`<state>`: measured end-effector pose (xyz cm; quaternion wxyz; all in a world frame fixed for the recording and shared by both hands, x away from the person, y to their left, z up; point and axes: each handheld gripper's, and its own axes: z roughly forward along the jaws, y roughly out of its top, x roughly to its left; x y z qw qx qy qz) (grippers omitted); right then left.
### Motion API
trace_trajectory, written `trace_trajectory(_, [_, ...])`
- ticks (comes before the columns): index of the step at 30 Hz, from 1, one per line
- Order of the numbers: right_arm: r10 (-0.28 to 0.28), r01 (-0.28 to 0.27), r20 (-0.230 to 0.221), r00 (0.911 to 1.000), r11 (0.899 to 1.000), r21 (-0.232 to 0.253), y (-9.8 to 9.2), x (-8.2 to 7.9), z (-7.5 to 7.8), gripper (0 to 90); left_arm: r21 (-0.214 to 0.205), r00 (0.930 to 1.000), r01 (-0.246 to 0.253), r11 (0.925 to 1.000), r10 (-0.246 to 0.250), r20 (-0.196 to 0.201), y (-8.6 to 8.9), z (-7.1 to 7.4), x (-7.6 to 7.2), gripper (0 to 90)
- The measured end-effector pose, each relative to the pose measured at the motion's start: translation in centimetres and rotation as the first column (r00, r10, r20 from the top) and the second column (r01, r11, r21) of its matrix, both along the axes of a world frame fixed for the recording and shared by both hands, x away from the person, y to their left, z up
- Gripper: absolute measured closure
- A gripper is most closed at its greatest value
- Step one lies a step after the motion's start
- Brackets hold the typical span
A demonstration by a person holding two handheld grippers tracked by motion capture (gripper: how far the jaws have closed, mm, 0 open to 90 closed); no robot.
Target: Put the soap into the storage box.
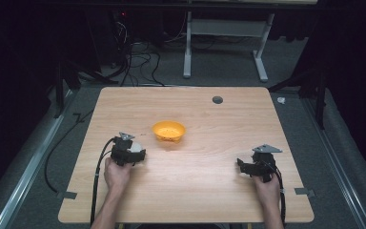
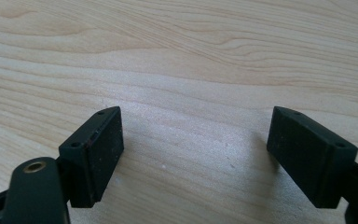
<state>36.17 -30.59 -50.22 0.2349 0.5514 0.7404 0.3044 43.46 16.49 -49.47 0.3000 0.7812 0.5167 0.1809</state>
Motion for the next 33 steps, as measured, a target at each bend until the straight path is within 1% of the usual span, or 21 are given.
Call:
trace_trajectory(3, [0.0,0.0,0.0,1.0,1.0,0.0,0.0,0.0,0.0,19.5,-0.011,0.9999,0.007,0.9999,-0.007,0.008,0.0,0.3,-0.2,24.6])
trace_trajectory(6, [0.001,-0.001,0.001,1.0,1.0,0.0,0.0,0.0,0.0,19.5,-0.024,0.9998,0.017,0.9996,-0.017,0.006,0.0,0.6,-0.4,24.6])
trace_trajectory(11, [0.0,0.0,0.0,1.0,1.0,0.0,0.0,0.0,0.0,19.5,-0.031,0.9994,0.034,0.9989,-0.034,0.008,0.0,1.0,-0.7,24.6])
trace_trajectory(20, [0.002,-0.002,0.002,1.0,1.0,-0.001,0.0,0.0,0.0,19.5,-0.081,0.9979,0.063,0.9947,-0.061,0.019,0.0,2.0,-1.5,24.6])
trace_trajectory(23, [0.002,-0.002,0.002,1.0,1.0,-0.002,0.0,0.0,0.0,19.5,-0.09,0.9974,0.069,0.9936,-0.068,0.024,0.1,2.3,-1.7,24.6])
trace_trajectory(25, [0.002,-0.002,0.001,1.0,1.0,-0.002,0.0,0.0,0.0,19.5,-0.093,0.9974,0.071,0.9931,-0.07,0.02,0.1,2.4,-1.7,24.6])
trace_trajectory(29, [0.002,-0.002,0.002,1.0,1.0,-0.002,0.0,0.0,0.0,19.5,-0.089,0.9972,0.074,0.9933,-0.073,0.019,0.1,2.5,-1.9,24.6])
trace_trajectory(33, [0.002,-0.002,0.001,1.0,1.0,-0.002,0.0,0.0,0.0,19.5,-0.091,0.9958,0.09,0.9917,-0.088,0.023,0.1,2.8,-2.2,24.6])
